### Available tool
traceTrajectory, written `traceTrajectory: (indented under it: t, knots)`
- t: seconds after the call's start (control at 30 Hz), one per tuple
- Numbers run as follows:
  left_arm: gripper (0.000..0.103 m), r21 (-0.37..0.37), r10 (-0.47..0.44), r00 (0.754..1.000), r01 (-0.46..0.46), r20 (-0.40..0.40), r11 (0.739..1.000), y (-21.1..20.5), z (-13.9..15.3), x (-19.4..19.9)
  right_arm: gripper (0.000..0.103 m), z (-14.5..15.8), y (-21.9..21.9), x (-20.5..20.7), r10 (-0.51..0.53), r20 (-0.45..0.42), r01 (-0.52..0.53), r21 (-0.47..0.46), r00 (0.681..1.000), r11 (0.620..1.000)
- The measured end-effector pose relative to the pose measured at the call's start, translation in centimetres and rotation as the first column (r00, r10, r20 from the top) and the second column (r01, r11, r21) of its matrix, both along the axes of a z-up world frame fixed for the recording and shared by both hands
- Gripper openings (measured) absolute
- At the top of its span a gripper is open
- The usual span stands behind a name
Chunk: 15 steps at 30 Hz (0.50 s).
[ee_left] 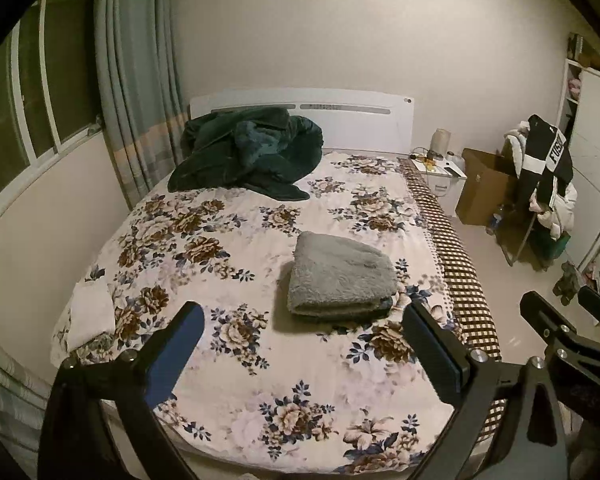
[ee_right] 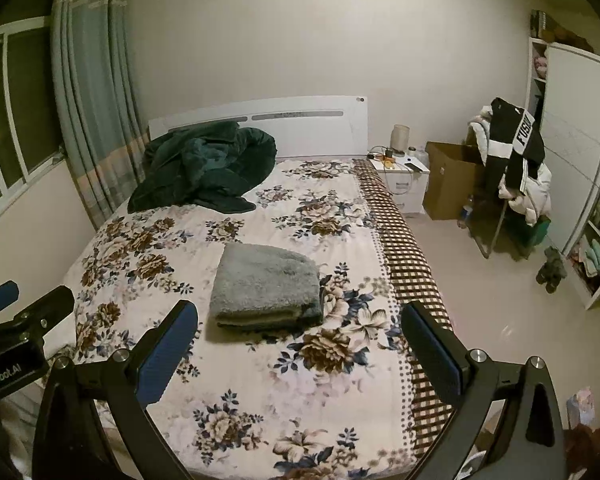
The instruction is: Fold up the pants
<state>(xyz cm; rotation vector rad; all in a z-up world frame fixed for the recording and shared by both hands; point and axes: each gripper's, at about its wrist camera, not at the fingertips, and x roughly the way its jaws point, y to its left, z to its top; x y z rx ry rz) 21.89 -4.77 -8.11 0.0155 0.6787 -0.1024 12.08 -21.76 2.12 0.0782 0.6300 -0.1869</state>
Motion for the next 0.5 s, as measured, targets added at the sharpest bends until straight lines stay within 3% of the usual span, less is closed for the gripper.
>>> traceTrajectory:
  t: [0.5]
  knots:
    - [0.103, 0.015, 0.014, 1.0, -0.014, 0.002, 1.0, 0.5, 0.0, -0.7, 0.103, 1.1, 0.6, 1.2, -0.001, 0.009, 0.001, -0.019, 1.0, 1.0]
